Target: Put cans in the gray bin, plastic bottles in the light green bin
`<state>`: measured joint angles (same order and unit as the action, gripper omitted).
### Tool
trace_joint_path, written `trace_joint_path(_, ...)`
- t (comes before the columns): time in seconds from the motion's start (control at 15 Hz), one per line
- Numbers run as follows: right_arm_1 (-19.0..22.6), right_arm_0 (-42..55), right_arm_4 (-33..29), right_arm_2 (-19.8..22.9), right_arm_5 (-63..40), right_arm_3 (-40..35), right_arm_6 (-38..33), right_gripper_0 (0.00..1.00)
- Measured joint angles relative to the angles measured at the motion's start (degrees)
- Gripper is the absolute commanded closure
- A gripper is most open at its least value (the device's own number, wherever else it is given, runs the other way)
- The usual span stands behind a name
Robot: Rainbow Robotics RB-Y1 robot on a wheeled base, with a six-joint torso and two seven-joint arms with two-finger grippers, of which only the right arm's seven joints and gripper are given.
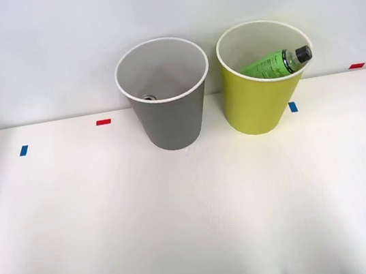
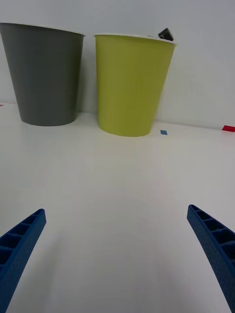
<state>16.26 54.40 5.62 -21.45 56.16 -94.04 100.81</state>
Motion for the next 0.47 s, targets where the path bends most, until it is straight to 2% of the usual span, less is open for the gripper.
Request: trace_joint_path(0.47,0.0,0.0,0.0,0.0,0.0,0.0,0.0,0.0)
